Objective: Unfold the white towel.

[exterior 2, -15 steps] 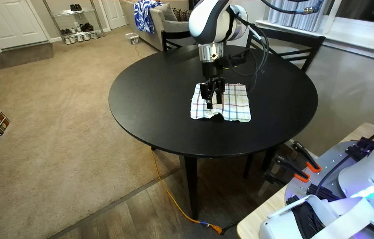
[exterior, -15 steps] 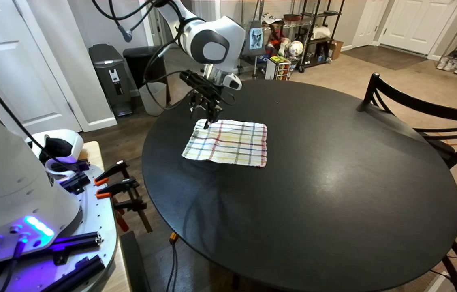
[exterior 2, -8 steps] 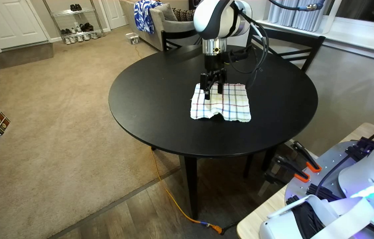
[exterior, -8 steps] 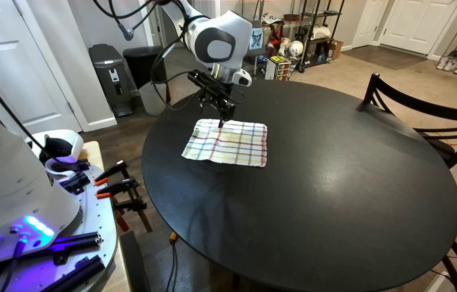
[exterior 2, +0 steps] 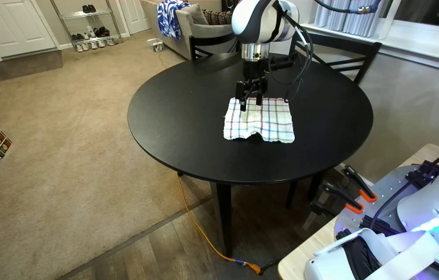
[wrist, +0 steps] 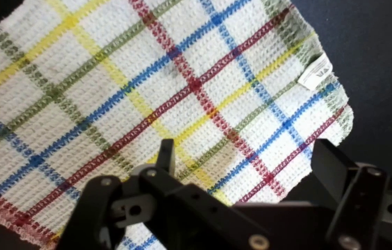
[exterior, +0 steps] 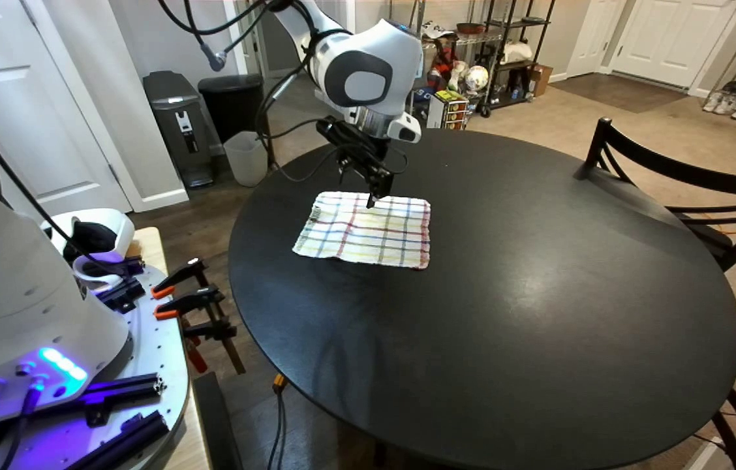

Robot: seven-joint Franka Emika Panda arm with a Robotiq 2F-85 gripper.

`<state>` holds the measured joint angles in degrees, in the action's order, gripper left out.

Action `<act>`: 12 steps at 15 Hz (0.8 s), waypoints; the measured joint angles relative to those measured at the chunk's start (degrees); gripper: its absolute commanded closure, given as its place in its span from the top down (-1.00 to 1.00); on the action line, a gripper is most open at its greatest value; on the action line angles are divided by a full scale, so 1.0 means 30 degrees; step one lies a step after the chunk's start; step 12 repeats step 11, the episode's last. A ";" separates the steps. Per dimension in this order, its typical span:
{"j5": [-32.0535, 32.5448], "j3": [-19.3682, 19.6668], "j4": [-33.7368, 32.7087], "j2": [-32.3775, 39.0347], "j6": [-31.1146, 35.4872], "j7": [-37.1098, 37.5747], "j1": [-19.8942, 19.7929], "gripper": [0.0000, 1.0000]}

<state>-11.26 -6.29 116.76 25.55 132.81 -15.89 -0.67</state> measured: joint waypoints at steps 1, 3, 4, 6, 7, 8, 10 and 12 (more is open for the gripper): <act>-0.0096 0.0005 -0.0095 0.0005 -0.0047 0.0042 -0.0045 1.00; -0.0178 -0.0002 -0.0170 -0.0023 -0.0065 0.0228 -0.0059 1.00; -0.0185 -0.0019 -0.0174 -0.0035 -0.0072 0.0288 -0.0055 1.00; -0.0267 -0.0058 -0.0236 -0.0035 -0.0252 0.0318 -0.0054 1.00; -0.0308 -0.0072 -0.0305 -0.0036 -0.0398 0.0318 -0.0054 1.00; -0.0350 -0.0078 -0.0363 -0.0036 -0.0501 0.0318 -0.0054 1.00; -0.0389 -0.0078 -0.0407 -0.0036 -0.0581 0.0318 -0.0054 1.00; -0.0410 -0.0078 -0.0408 -0.0035 -0.0590 0.0319 -0.0054 1.00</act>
